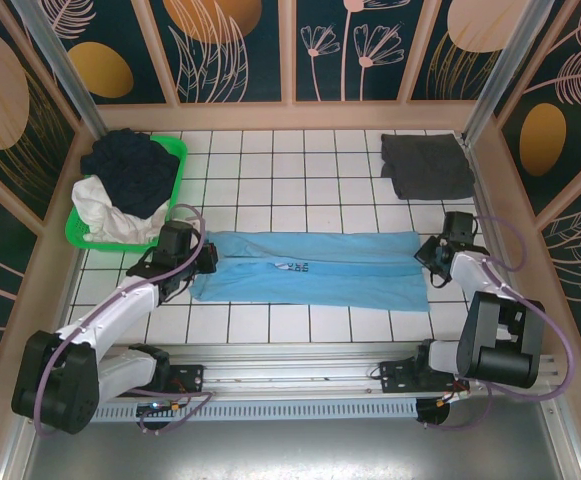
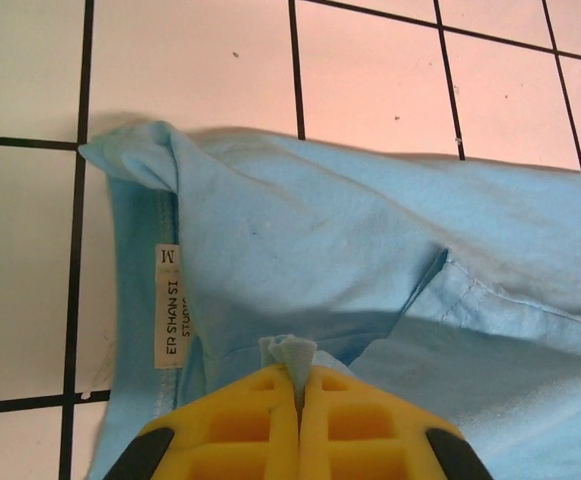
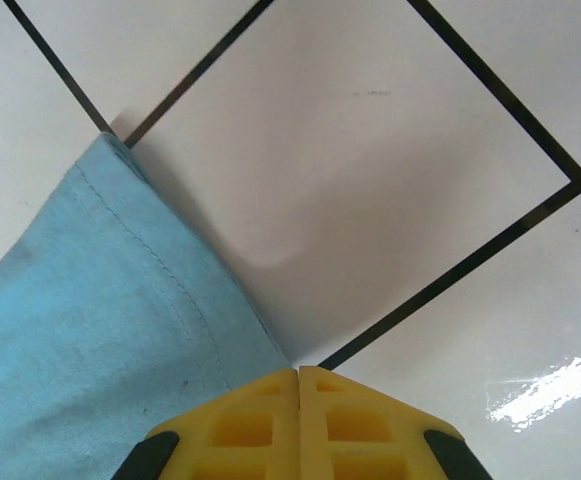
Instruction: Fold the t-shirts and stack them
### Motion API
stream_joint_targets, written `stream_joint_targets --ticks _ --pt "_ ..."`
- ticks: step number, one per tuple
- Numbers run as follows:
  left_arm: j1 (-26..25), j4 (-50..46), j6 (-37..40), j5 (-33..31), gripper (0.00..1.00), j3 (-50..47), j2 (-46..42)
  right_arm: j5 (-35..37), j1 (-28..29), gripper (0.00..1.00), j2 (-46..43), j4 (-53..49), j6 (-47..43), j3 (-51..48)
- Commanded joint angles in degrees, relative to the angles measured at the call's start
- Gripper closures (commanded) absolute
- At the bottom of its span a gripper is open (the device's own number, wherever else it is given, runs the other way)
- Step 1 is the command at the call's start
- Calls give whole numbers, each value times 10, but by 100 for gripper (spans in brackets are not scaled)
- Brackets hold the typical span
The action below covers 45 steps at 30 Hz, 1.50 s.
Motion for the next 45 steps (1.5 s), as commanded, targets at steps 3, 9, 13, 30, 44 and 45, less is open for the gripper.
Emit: stream_joint_targets --ticks 3,9,13,30,44,45 --pt "-1 16 -13 22 100 -35 9 5 -4 100 11 10 -8 -20" --pt "-2 -3 -18 33 100 -29 -23 -1 -3 87 5 -7 -10 2" --pt "-18 -29 -23 31 100 -8 -28 14 26 75 -19 -38 -12 33" --pt "-70 -49 -103 4 58 -4 -165 -62 260 73 126 109 69 71" --pt "-72 27 11 140 50 137 210 -53 260 74 183 174 69 11" --pt "-74 21 10 143 53 144 230 -53 260 74 188 175 67 13"
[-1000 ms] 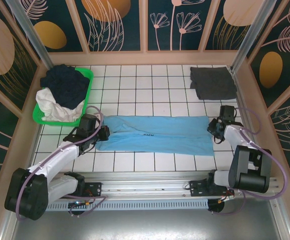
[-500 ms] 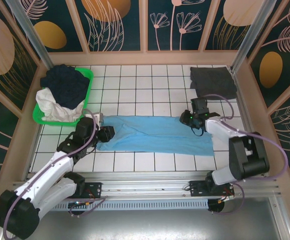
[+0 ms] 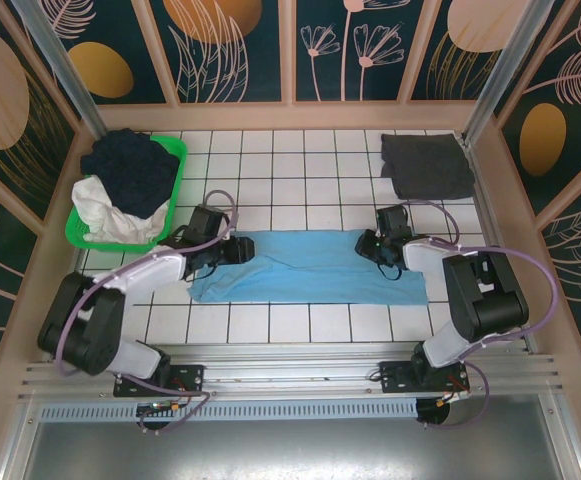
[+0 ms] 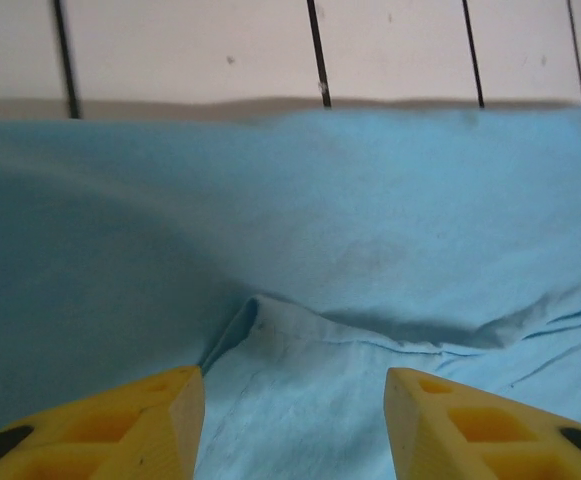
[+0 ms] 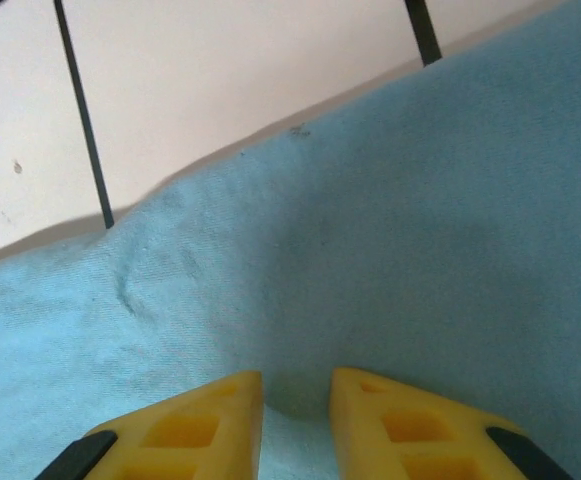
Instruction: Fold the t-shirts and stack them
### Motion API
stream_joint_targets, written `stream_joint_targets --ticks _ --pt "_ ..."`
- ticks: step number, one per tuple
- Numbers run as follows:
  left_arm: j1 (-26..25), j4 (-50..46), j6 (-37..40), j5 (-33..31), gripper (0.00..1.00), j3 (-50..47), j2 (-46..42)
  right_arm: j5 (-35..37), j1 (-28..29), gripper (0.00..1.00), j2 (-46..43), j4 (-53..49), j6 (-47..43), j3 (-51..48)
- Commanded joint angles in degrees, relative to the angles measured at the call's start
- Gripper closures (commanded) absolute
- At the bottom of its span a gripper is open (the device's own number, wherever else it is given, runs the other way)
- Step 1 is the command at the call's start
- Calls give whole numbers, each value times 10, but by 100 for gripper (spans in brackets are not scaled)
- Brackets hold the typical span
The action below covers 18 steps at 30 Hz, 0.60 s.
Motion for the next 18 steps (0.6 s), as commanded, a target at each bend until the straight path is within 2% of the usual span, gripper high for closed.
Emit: stream_joint_targets --ticks 1,3,6,13,18 --pt "-11 7 37 50 53 27 47 2 1 74 36 -14 2 -12" --pt "-22 3 38 34 54 29 58 3 0 75 43 -16 -2 -5" --pt "-24 -6 35 27 72 28 59 5 -1 75 46 -19 -5 0" --pt "-36 -46 35 10 100 47 44 7 -5 75 33 -23 -9 1" --pt "-76 -79 20 -11 100 66 24 3 -7 75 26 -24 -11 0"
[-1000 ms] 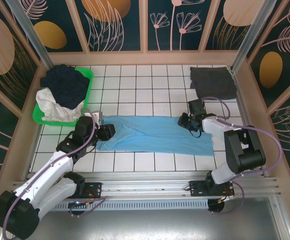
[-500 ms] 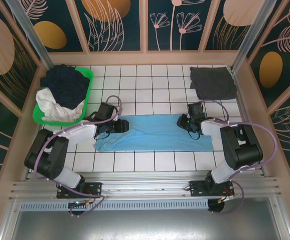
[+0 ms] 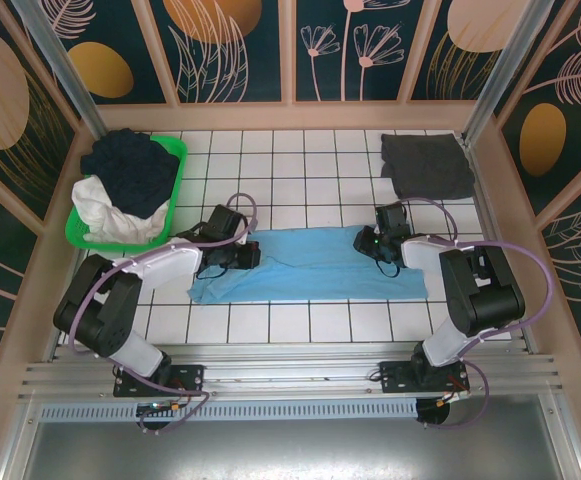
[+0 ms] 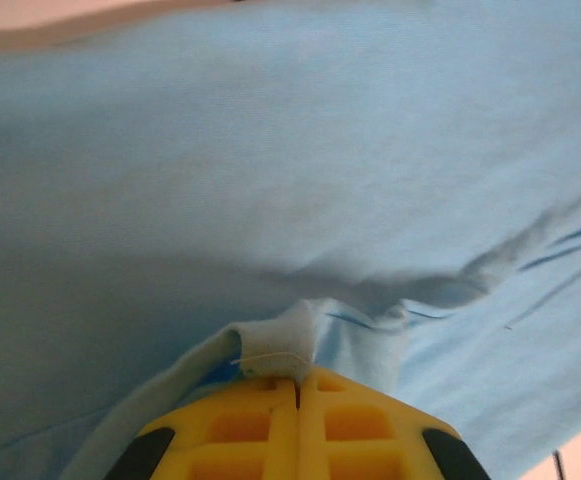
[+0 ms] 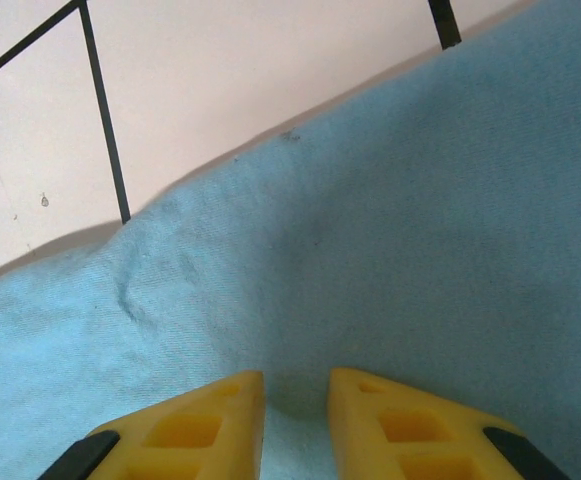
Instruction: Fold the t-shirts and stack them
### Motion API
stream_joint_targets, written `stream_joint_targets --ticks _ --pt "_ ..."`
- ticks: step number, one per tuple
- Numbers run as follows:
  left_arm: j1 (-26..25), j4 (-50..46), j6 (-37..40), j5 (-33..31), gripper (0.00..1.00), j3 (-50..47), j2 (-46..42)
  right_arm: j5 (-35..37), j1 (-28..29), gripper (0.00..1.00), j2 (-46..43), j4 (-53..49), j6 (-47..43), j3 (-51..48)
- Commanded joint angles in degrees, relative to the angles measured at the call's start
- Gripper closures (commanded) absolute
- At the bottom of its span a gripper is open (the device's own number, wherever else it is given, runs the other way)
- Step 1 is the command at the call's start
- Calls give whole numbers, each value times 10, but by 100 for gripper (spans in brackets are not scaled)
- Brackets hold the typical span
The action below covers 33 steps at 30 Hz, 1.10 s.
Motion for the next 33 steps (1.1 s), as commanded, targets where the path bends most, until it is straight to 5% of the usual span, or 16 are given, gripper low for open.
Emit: stream_joint_targets --ticks 1,8,14,21,25,28,33 --pt "-27 -38 -15 -18 100 18 -33 7 -6 75 9 -52 -10 -8" --pt "-86 -52 -81 -62 99 -36 -105 5 -7 75 28 -68 -22 22" --pt "-126 -21 -115 -30 92 -72 -115 7 -7 75 24 -80 -29 33" --pt "-128 47 -135 30 64 -161 -191 2 -6 75 7 -82 -27 33" --pt "-129 44 -121 -4 55 -149 -239 2 -3 75 9 -76 -23 36" --pt "-112 19 -101 -95 43 -131 -250 6 3 75 14 -78 -21 47" --pt "-22 35 -56 -84 38 -98 -155 7 18 75 19 -72 -20 57"
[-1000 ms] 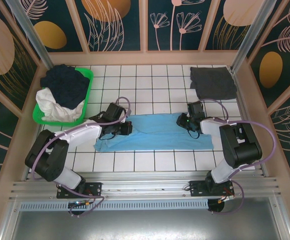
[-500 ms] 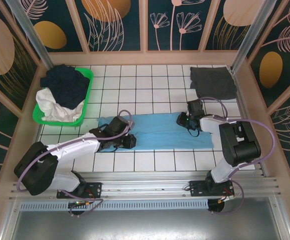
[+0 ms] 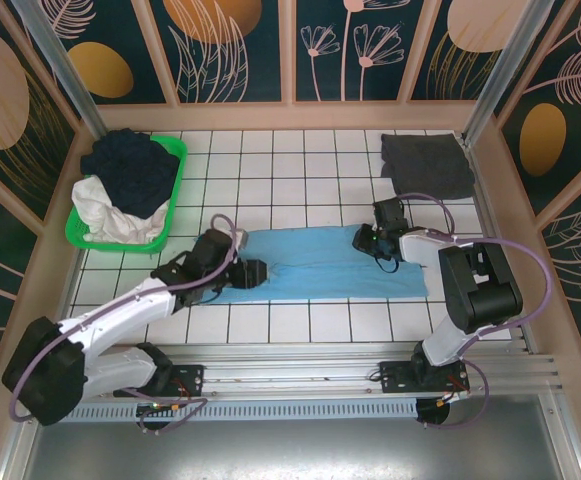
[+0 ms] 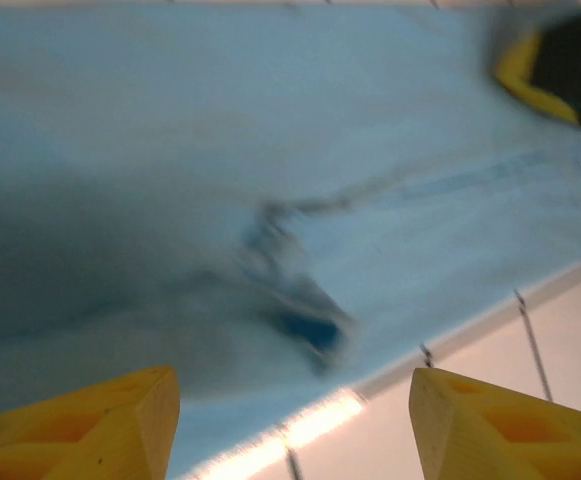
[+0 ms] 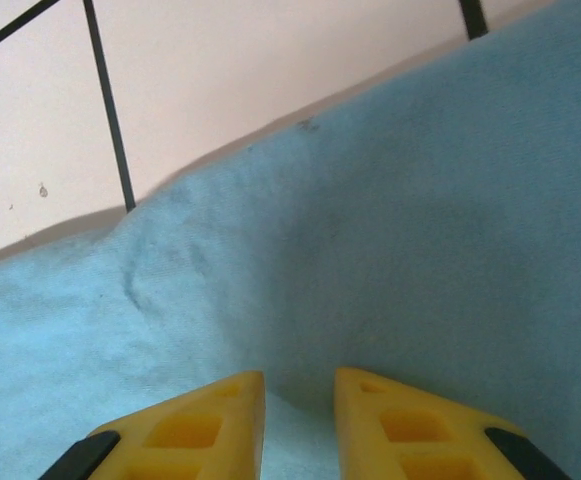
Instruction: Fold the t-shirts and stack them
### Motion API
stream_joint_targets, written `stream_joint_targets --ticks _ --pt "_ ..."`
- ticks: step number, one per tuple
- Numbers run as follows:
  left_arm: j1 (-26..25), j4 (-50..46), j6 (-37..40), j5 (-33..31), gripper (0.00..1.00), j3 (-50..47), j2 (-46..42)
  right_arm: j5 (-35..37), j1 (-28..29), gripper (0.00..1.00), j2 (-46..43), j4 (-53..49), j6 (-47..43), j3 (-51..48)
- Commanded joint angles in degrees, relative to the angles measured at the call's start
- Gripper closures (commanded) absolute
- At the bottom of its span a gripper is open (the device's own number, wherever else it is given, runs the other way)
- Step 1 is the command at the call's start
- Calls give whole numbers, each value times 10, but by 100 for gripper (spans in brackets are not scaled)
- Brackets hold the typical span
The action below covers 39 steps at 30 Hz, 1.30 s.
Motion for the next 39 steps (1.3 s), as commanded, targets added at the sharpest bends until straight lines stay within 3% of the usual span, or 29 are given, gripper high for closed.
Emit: stream_joint_targets --ticks 1,4,7,12,17,24,28,33,39 --pt "25 11 51 -15 41 39 89 4 9 75 12 -15 -3 20" --pt "24 -4 82 55 54 97 195 3 10 75 24 -17 -7 28" --pt "19 -18 90 95 58 107 223 4 10 75 28 -18 -8 34" --pt "-7 -22 61 90 54 51 142 0 10 75 31 -12 -10 37" --pt "-63 -17 -2 98 59 -5 111 -4 9 75 42 -22 -18 66" --pt "-66 1 -75 114 56 -64 -12 -9 10 75 20 -23 -20 68" --pt "-67 -38 -71 89 49 -49 -59 -14 11 75 4 -16 -17 56" --pt "-54 -71 -18 -33 36 14 -12 -25 12 75 7 -3 -12 48" --pt "16 -36 28 -21 51 29 126 -31 14 75 8 1 -9 37"
